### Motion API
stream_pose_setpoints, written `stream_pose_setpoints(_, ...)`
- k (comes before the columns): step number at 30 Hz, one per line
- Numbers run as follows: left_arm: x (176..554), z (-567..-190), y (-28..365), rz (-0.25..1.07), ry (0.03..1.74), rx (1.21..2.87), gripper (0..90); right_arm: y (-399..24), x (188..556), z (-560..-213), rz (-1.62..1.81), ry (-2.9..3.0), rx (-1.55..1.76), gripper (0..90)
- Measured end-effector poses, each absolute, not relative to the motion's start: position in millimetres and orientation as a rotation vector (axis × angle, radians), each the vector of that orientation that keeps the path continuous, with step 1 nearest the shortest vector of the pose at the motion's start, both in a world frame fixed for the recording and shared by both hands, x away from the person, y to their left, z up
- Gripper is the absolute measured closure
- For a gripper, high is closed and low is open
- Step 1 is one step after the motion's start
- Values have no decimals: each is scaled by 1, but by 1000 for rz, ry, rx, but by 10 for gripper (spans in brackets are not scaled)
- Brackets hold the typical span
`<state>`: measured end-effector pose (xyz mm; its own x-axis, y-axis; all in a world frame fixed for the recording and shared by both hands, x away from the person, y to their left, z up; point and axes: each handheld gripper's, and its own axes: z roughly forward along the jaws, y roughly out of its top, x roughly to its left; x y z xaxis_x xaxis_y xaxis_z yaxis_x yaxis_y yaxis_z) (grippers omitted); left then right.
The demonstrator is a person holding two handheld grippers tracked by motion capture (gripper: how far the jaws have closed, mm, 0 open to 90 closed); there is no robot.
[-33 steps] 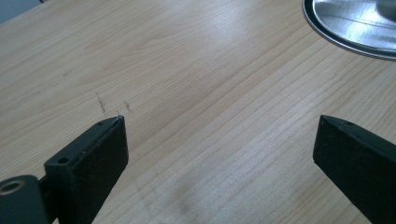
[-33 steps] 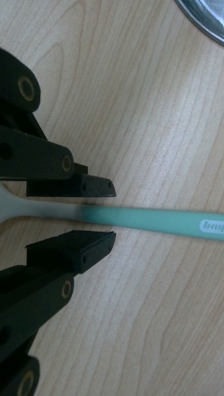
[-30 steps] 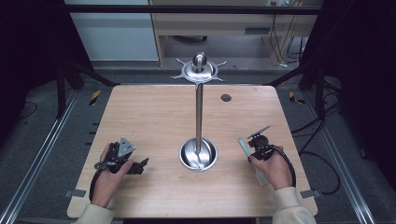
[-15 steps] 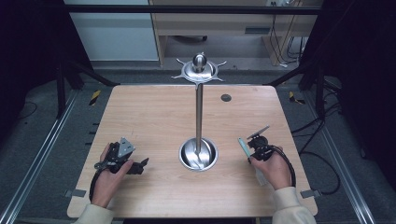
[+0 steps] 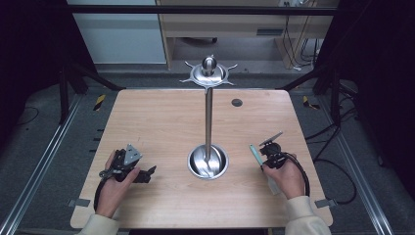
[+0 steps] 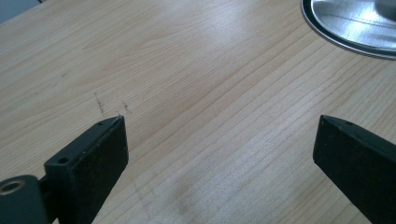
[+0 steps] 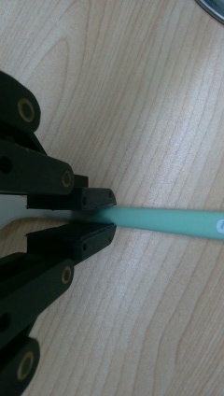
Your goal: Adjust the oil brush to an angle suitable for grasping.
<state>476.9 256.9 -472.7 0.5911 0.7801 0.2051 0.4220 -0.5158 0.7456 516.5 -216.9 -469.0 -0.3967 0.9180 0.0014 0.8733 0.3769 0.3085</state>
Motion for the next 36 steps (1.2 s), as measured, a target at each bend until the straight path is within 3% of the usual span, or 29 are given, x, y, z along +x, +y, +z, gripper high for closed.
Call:
stream_pose_setpoints(12,477,-472,258,703,952,2161,30,-219,515,-460,434,2438,1613,826)
stream_pose_setpoints(26,475,-472,261,716,966,2150,30,-225,530,-411,665,2324,1596,826)
stream_pose_setpoints(36,476,-471,258,709,948,2151,30,-228,514,-392,854,2170,1503,826)
